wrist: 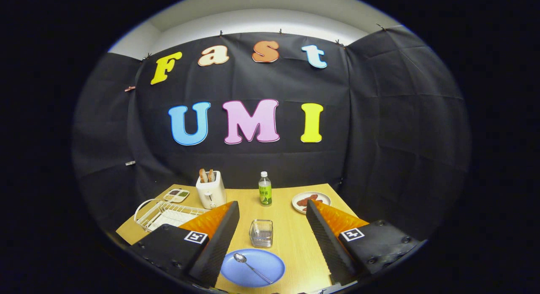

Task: Take the plate from the dish rack, then take the spoon from the basket and place it into the plate.

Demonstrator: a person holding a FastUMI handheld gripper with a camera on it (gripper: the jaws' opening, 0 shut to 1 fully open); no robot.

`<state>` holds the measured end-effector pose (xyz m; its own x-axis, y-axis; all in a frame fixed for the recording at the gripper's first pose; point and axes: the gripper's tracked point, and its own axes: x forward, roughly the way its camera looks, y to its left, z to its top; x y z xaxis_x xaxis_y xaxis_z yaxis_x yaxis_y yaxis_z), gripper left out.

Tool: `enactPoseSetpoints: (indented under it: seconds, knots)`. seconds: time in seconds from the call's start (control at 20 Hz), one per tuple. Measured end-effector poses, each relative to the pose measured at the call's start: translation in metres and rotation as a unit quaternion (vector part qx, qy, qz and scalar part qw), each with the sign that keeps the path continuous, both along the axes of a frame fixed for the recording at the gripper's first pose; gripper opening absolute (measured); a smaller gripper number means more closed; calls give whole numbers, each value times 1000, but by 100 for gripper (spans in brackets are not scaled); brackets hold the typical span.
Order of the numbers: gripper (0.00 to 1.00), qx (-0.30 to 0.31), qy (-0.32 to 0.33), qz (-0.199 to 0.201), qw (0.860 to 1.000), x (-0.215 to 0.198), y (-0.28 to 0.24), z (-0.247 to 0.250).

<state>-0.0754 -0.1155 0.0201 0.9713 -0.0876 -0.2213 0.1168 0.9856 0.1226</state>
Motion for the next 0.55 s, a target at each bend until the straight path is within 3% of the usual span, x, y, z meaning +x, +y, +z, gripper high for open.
enactPoseSetpoints:
  seconds: [0.2, 0.55]
  knots:
    - [98, -3, 20, -28, 999, -23, -6, -14]
    - [98, 33, 5, -11, 999, 13, 5, -12]
